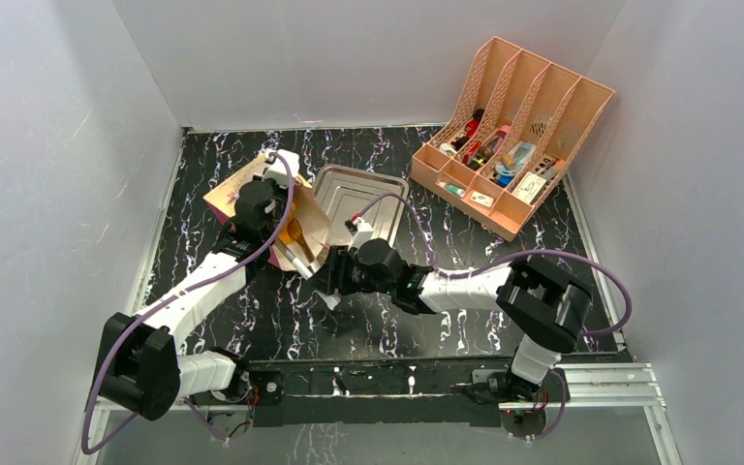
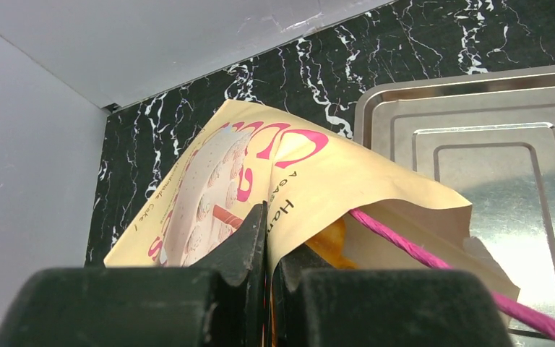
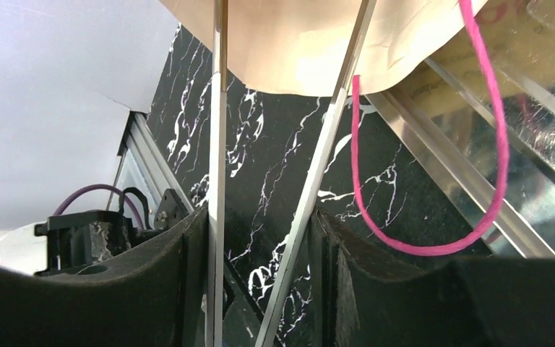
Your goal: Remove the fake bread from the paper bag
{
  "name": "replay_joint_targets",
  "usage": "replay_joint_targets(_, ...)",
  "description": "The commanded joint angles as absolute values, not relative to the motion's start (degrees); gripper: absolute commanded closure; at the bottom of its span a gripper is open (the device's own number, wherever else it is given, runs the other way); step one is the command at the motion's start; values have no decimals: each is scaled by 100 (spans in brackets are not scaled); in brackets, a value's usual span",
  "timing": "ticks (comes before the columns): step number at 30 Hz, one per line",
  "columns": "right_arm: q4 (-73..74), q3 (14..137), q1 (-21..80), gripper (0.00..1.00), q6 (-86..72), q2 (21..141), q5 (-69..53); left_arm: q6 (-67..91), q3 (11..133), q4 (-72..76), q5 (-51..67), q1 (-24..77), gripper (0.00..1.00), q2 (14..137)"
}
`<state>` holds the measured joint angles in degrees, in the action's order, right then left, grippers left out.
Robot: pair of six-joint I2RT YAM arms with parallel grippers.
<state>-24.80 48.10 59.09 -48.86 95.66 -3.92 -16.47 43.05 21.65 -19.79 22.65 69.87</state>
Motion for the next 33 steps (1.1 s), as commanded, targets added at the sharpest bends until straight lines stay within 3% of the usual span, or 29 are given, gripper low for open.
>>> replay_joint_targets(1,-3400,4711,5889,72,-4699,9636,-112,-1564,4259,2109,-1902,2406,100,6891)
replay_joint_targets(6,-3442,4561,5889,66,-4536,9924,78,-1747,4129,2193,-2059,2697,100,6981)
replay_joint_targets(19,-3491,4521,5890,63,-4191,10808,331,-1994,3780,2451,-2371,3053,100,7261)
replay_joint_targets(33,-2340,5195,6187,60,-3874,11161,1451,-2002,3764,2480,-2657,3249,100,7357)
